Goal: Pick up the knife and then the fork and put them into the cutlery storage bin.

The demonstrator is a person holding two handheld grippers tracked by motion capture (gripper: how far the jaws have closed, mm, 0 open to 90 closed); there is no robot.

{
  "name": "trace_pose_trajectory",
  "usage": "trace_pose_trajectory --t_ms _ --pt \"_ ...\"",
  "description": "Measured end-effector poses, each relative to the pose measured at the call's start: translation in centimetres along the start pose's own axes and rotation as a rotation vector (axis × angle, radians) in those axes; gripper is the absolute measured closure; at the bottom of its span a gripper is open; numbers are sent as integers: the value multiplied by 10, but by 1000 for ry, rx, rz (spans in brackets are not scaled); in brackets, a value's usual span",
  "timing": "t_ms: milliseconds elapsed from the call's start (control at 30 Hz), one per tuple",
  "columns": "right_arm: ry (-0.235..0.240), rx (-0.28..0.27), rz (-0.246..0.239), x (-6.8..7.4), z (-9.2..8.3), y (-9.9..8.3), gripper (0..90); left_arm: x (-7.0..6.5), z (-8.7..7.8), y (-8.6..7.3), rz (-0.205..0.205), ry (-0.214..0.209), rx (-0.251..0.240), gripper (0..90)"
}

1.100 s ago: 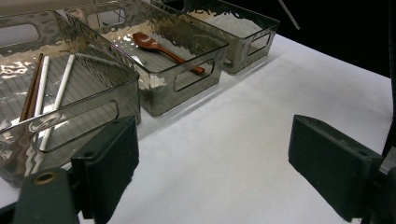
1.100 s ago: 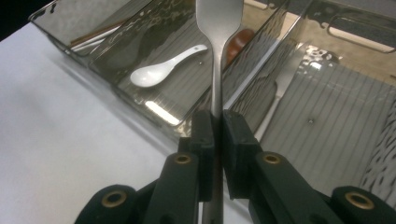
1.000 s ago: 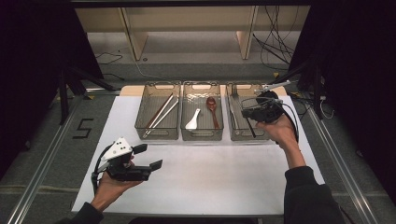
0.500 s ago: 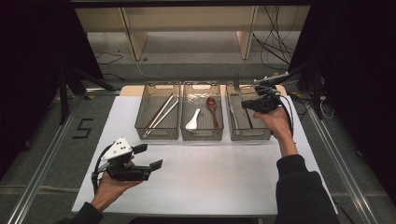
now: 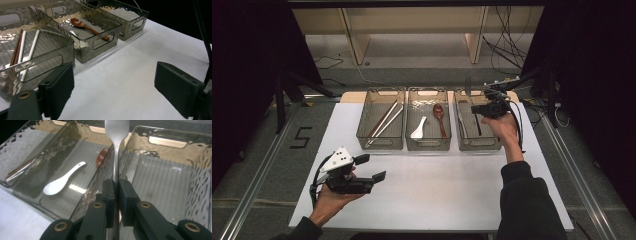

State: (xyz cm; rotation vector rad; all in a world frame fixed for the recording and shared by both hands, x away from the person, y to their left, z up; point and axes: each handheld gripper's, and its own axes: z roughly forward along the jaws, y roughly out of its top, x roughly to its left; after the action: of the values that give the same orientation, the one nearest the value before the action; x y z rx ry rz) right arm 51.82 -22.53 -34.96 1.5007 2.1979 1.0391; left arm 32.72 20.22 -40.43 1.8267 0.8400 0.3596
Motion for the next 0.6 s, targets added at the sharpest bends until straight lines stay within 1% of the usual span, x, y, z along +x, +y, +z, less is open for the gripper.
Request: trace_pose_trajectory --t_ms 167,233,333,433,600 --pt "-2 -3 24 -2 5 -1 843 0 0 0 4 0 2 157" --pt "-14 3 22 -1 7 -1 843 0 0 0 4 -1 3 157" --pt "-18 0 29 -1 10 -1 843 0 0 0 4 0 3 157" --pt "-28 9 27 0 13 -1 842 -1 0 0 7 0 2 157" --pt "-27 3 44 0 16 -2 842 0 0 0 7 1 5 157"
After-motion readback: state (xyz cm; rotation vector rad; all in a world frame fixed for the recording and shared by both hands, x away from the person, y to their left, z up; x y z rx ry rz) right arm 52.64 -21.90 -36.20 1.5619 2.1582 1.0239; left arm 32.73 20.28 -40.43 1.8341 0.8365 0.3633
